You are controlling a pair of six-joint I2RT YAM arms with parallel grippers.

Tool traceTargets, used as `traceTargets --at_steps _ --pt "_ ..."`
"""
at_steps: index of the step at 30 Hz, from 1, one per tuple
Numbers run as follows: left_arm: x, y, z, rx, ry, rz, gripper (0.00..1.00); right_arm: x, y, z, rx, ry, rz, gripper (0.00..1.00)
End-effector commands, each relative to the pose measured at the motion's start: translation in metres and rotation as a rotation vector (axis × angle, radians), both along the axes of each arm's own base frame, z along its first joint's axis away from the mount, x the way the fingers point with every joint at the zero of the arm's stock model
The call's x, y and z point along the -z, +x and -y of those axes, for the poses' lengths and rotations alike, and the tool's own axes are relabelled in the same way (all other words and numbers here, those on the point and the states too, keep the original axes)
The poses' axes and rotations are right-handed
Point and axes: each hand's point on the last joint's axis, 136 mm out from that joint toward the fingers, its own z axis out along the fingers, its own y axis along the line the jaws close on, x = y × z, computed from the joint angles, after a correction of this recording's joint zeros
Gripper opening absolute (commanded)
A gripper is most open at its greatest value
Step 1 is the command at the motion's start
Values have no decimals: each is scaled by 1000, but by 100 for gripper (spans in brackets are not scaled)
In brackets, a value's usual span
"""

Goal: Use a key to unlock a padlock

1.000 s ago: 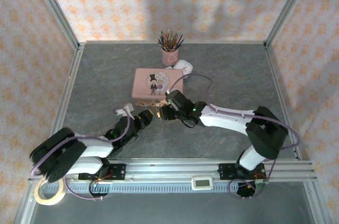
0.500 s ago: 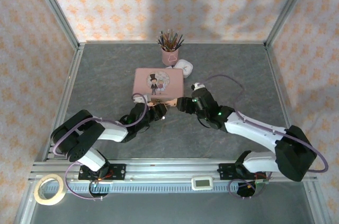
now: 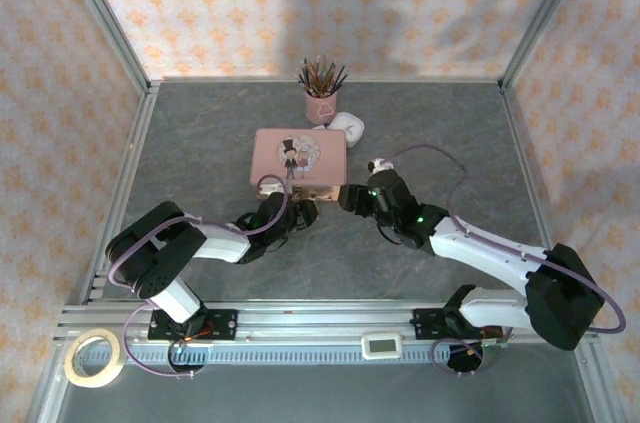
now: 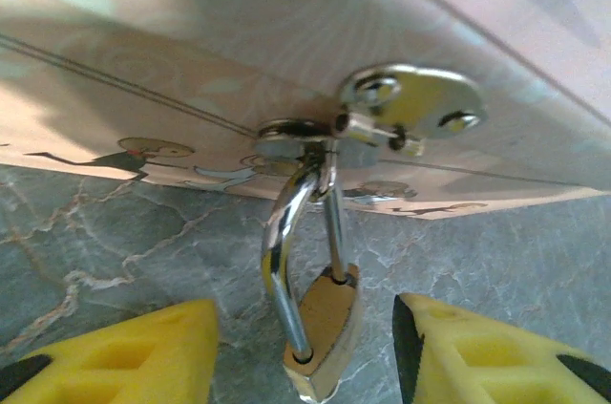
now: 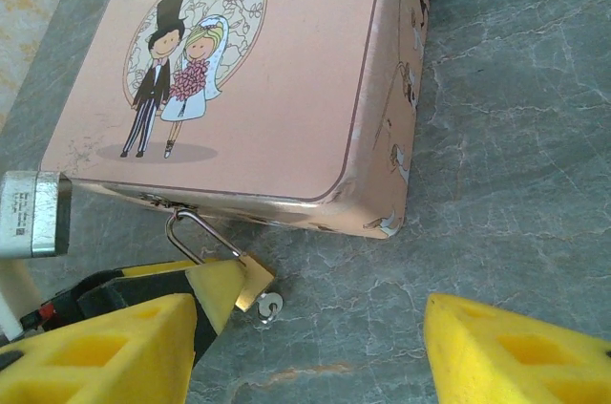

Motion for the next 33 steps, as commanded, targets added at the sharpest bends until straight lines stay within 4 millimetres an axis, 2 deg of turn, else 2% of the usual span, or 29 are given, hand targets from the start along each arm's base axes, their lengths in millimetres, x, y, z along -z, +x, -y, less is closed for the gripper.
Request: traceTargets --at_steps 1,4,6,11,15,17,19,23,27,32,33 --pt "11 -8 -17 -56 45 -44 51 -14 4 10 51 22 50 64" --pt "7 -14 -27 -84 30 -21 51 -15 2 8 32 41 62 64" --pt "0 -11 -23 -75 -9 14 51 -13 2 4 16 46 61 63" --pt "0 0 9 -17 -99 7 49 -11 4 2 13 36 52 63" --pt "-1 1 31 8 -170 15 49 -15 3 5 30 47 64 63" --pt "6 1 38 18 -139 -4 49 -15 3 7 37 48 66 63" --pt "21 1 39 25 -41 -50 48 -16 2 9 42 46 68 62" --pt "40 -2 25 -1 89 -106 34 -17 2 12 50 43 73 63" --pt "38 -4 15 -22 122 -102 22 -17 2 15 61 46 82 62" --pt "30 -4 17 -18 85 -83 2 -10 1 12 52 50 66 62" --pt "27 -4 17 -20 63 -75 0 -7 0 11 47 51 56 62"
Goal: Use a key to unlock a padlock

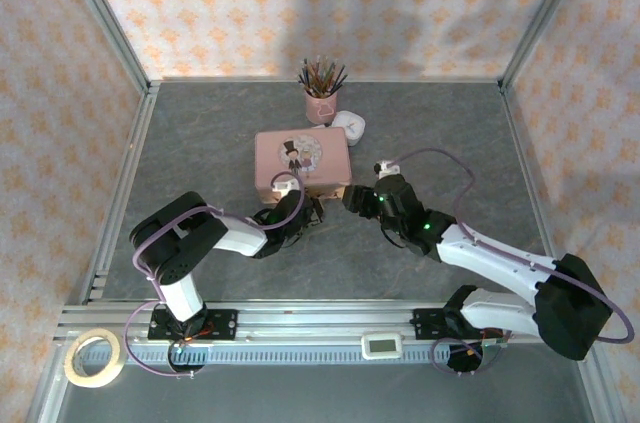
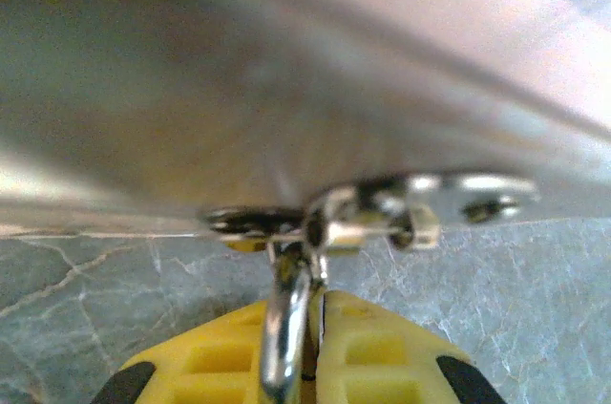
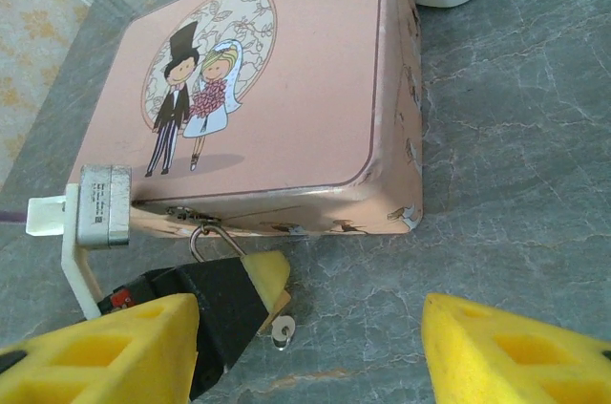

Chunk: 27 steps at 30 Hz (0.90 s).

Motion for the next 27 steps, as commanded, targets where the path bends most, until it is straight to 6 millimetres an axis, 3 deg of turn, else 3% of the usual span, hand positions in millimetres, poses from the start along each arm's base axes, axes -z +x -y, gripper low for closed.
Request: traceTargets --at_steps 1,8,14,21,27 --pt "14 -19 -10 11 21 -66 0 3 2 1 20 26 -3 62" --pt "-36 -21 -26 -76 -223 28 0 14 -9 -12 -24 147 -51 60" --pt "-81 -28 -42 -148 -432 114 0 13 -21 -41 -164 253 -93 58" --pt "-111 -31 -43 -170 -593 145 0 0 -44 -80 -360 438 -133 52" --pt "-127 -29 -47 -195 -637 179 0 -12 -56 -92 -385 546 -160 46"
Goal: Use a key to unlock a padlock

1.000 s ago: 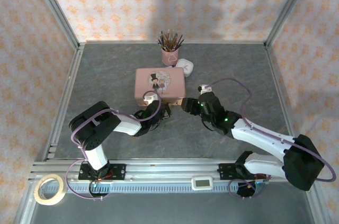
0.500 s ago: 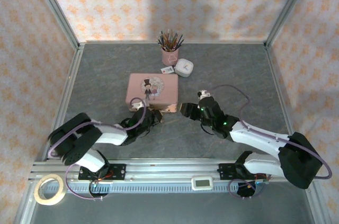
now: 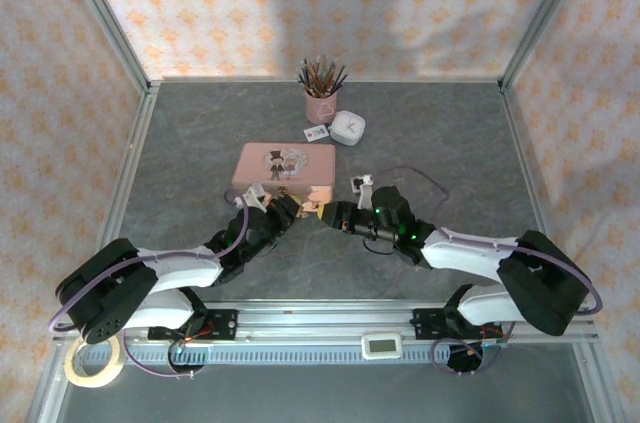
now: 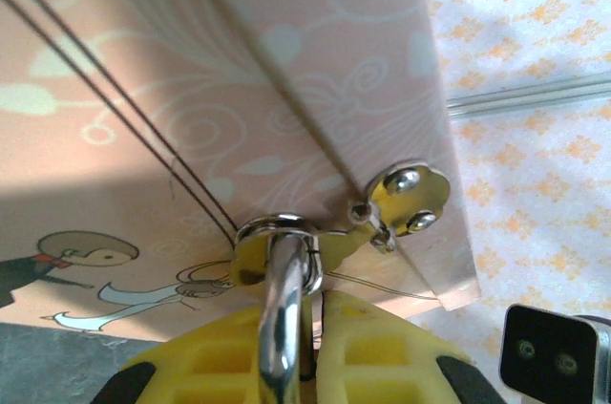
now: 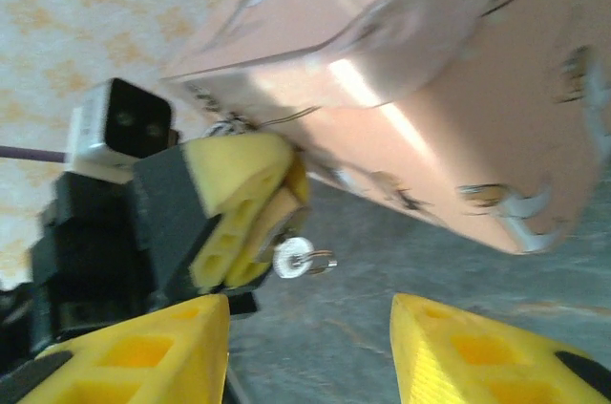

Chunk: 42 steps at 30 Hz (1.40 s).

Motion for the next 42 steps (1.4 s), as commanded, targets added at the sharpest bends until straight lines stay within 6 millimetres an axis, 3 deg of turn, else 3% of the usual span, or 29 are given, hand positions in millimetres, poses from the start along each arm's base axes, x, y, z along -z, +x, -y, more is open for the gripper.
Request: traceTargets --at_steps 1,8,14,22,31,34,42 --pt "-41 9 -2 -51 -116 107 0 -22 -9 -13 -36 127 -1 46" --pt "-50 8 -1 -51 -151 135 0 -14 -17 -33 -51 184 -75 40" --pt "-55 6 2 -46 -184 153 0 -5 -8 -37 -15 184 -105 39" --pt "-52 4 1 -50 -187 152 0 -19 7 -36 48 217 -78 34" --pt "-54 2 4 -37 -201 160 0 -22 8 -46 24 277 -107 33" --pt "-55 1 5 -33 -208 164 0 -23 10 -48 25 300 -116 27" --pt "-53 -6 2 -30 -207 171 0 -34 18 -38 74 380 -132 27"
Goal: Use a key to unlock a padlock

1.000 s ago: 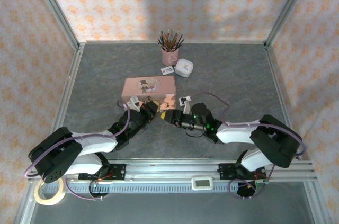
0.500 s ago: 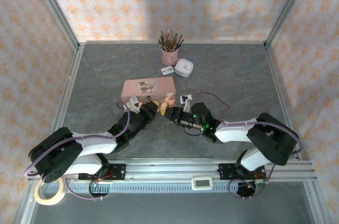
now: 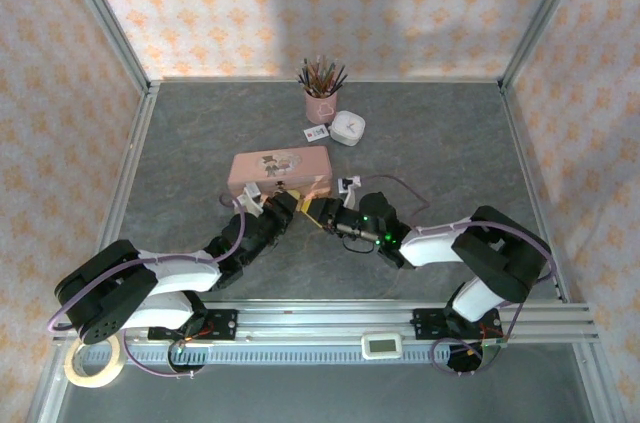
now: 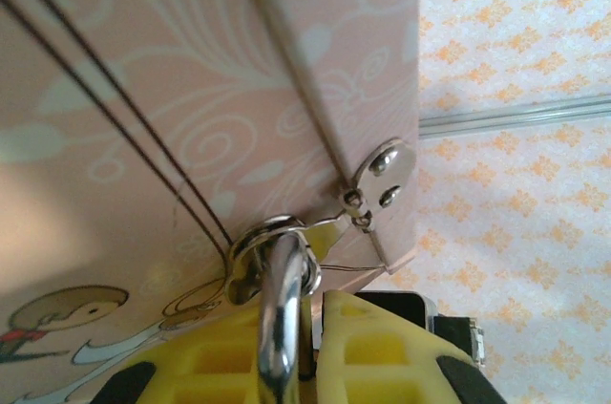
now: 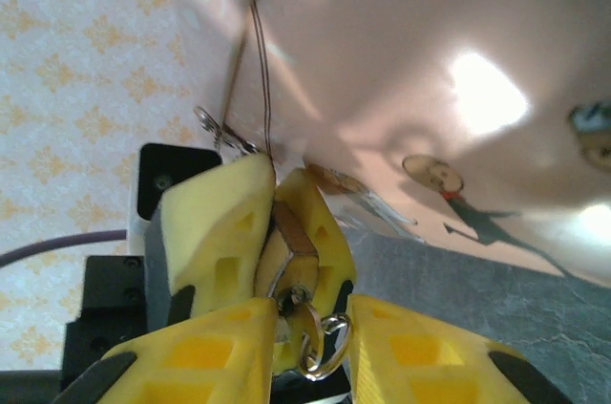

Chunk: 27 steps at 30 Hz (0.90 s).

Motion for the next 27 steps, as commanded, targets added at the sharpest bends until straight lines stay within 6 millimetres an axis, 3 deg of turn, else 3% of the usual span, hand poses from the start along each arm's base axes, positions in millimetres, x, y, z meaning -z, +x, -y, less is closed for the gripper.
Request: traceTargets --at_steps 1,6,27 --pt "-23 -4 0 1 -62 77 0 -27 9 3 35 105 40 27" --pt "-26 -5 3 16 -71 90 0 -29 9 -1 22 127 24 20" --pt "-37 -4 -8 -43 -120 130 0 -15 -3 -14 -36 106 -12 22"
